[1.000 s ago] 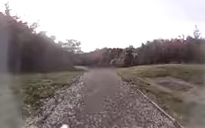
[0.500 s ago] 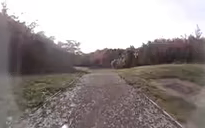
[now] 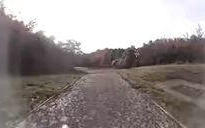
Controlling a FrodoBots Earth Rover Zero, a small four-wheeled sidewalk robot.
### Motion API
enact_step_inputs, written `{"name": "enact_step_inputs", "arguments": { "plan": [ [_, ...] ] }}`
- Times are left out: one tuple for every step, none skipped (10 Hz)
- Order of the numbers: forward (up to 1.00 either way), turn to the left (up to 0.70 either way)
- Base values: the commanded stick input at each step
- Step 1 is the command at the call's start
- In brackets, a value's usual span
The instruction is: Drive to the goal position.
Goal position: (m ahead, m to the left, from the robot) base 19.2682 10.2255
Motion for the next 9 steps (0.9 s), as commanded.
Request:
{"name": "enact_step_inputs", "arguments": {
  "plan": [
    [0.7, 0.0],
    [0.7, 0.0],
    [0.7, 0.0],
    [0.7, 0.0],
    [0.7, 0.0],
    [0.7, 0.0],
    [0.7, 0.0],
    [0.7, 0.0],
    [0.7, 0.0]
  ]
}}
